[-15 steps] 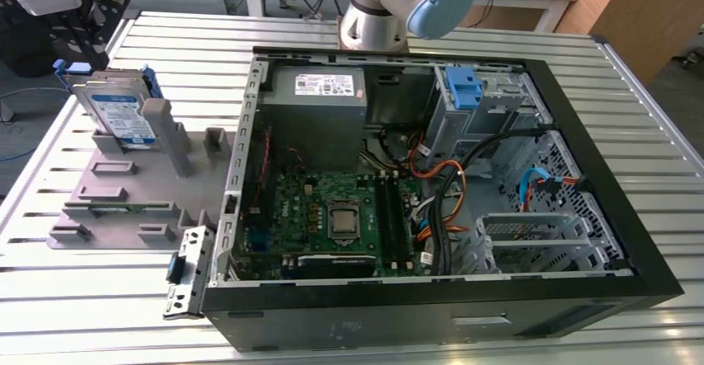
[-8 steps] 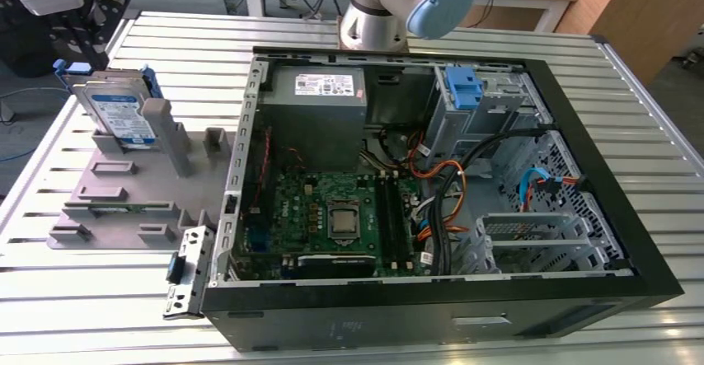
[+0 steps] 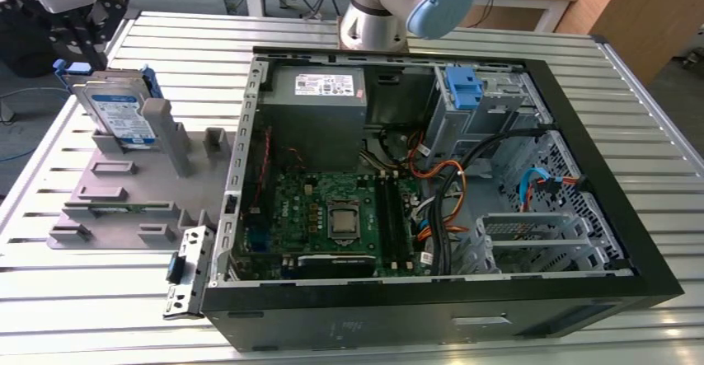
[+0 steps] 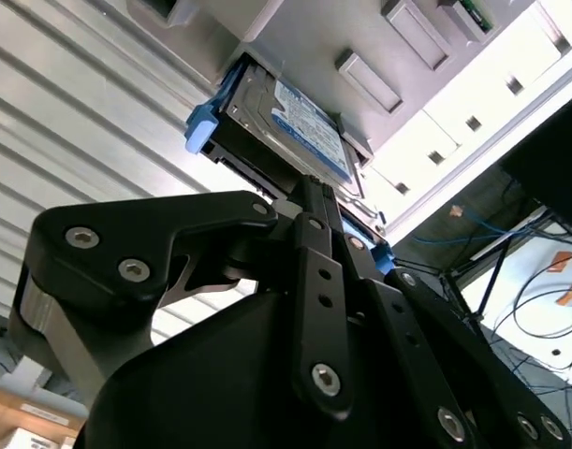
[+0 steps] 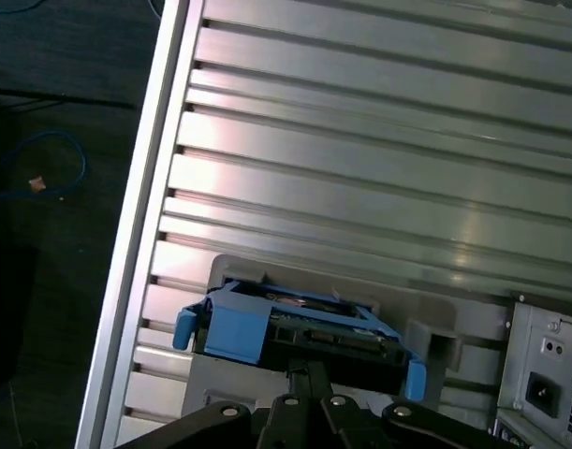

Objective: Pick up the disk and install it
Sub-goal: 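Pick up the disk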

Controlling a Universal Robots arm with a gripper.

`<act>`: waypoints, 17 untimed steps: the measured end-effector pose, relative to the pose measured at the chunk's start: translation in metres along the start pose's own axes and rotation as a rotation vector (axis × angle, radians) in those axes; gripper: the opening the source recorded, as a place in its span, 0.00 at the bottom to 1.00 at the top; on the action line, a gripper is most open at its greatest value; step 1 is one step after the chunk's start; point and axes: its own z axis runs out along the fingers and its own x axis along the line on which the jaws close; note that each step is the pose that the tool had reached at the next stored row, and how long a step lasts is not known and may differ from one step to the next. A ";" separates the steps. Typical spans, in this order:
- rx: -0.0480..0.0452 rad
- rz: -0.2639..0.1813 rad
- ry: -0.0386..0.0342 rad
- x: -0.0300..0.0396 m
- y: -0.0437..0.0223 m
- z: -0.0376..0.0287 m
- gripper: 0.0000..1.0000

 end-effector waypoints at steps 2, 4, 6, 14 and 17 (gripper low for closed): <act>0.0003 -0.036 0.0014 0.0000 0.0000 0.0001 0.11; 0.0006 -0.074 0.0030 0.0000 0.0000 0.0001 0.11; 0.0008 -0.109 0.0045 0.0000 0.0000 0.0002 0.11; 0.0018 -0.255 0.0105 0.0000 -0.0001 0.0003 0.11; 0.0022 -0.310 0.0127 0.0000 -0.0001 0.0003 0.11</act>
